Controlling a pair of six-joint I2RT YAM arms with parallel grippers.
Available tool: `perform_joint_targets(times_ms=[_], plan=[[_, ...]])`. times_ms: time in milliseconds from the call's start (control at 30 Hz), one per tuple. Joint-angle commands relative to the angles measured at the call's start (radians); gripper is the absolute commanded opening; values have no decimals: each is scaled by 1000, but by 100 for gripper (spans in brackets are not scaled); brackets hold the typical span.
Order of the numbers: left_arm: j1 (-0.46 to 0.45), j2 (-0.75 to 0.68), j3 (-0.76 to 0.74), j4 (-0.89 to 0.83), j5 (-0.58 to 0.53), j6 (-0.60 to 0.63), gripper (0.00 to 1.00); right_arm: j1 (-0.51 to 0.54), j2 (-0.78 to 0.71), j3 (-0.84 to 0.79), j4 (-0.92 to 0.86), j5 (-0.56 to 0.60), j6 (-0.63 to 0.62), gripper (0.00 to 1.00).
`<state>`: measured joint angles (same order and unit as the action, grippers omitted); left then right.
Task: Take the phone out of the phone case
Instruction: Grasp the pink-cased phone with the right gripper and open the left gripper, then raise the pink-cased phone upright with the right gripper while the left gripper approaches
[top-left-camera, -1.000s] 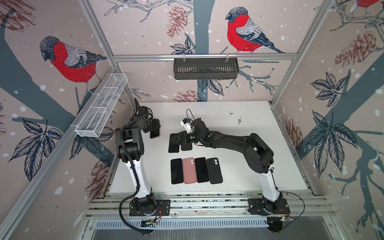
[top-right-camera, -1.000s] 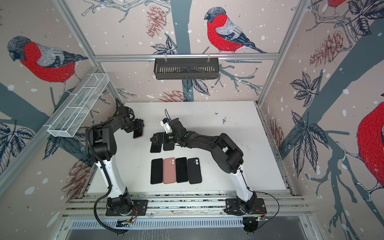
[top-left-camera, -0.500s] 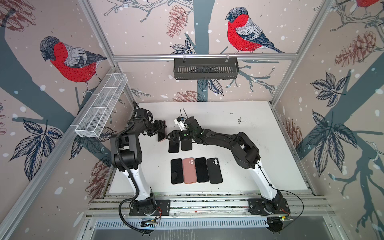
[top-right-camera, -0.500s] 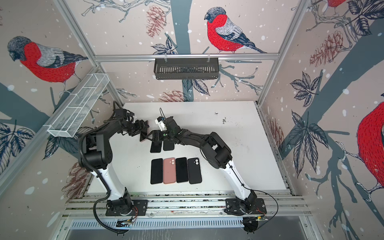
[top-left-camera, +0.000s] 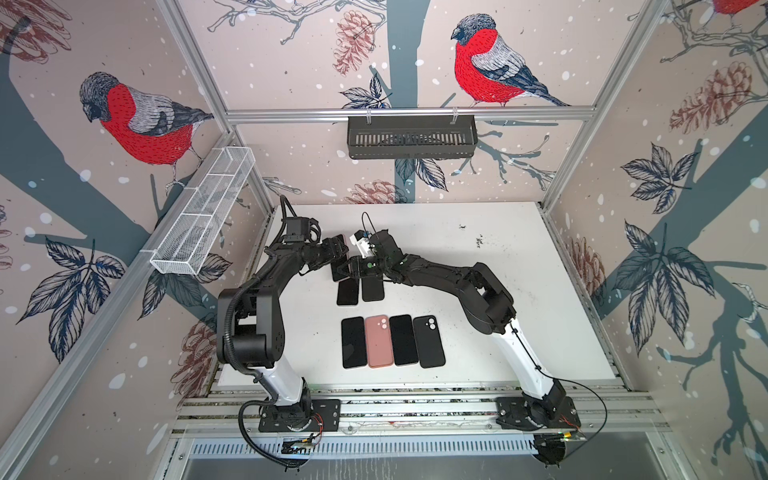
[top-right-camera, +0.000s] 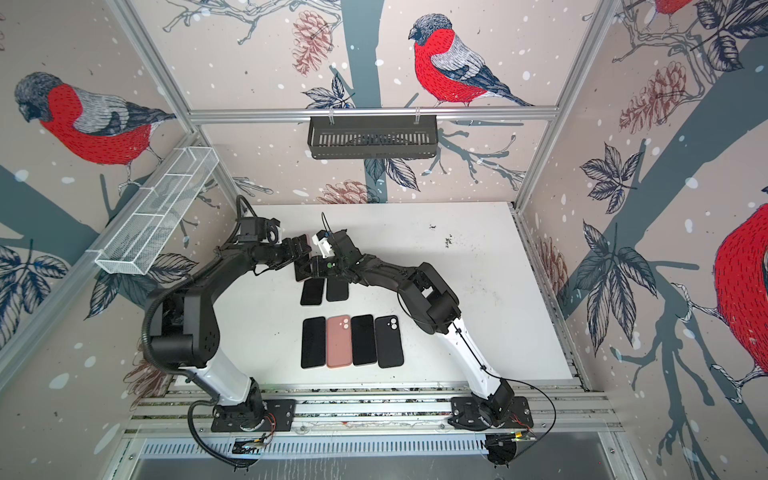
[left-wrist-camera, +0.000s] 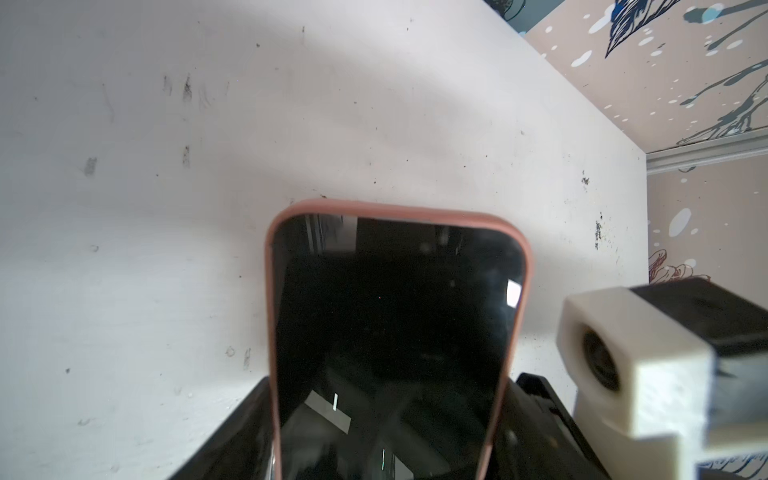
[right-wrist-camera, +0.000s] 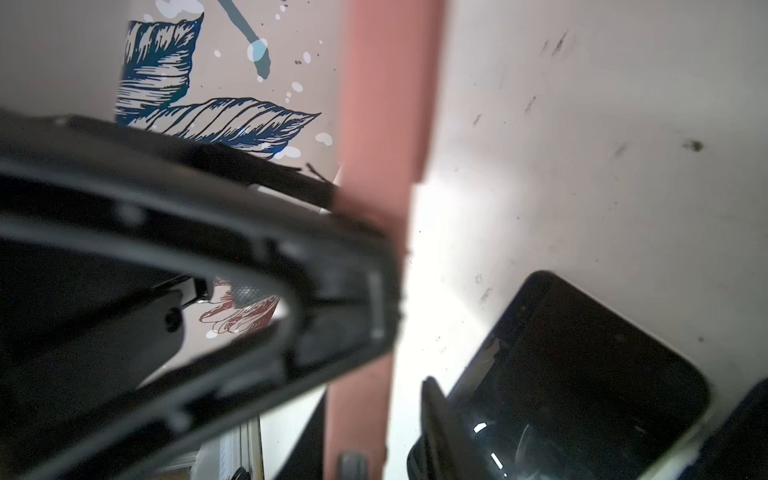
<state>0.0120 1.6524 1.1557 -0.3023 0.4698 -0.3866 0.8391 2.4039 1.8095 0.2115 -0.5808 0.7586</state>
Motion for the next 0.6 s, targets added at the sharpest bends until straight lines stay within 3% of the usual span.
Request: perform_joint_targets(times_ms=[0,33,200,267,367,567], plan=[[-25,-71,-29,99,6,-27,37,-10,-52,-63,33,15,20,12],[-32,-88,-42,116,11,-32,40,-15,-77,-95,54,20,24,7],[-64,-205,-92,233,97,-58,88,-74,-265,-319,111,-2,-40,1],[-74,-256,-92,265,117,-49,96,-136,-379,-451,126,-10,-82,1],[-125,-311,-92,359,189,-5,99,-266,-578,-645,114,-15,-207,1],[-347,-181,119,252,282,334,99,-558,-931,-929,186,-180,-579,0]])
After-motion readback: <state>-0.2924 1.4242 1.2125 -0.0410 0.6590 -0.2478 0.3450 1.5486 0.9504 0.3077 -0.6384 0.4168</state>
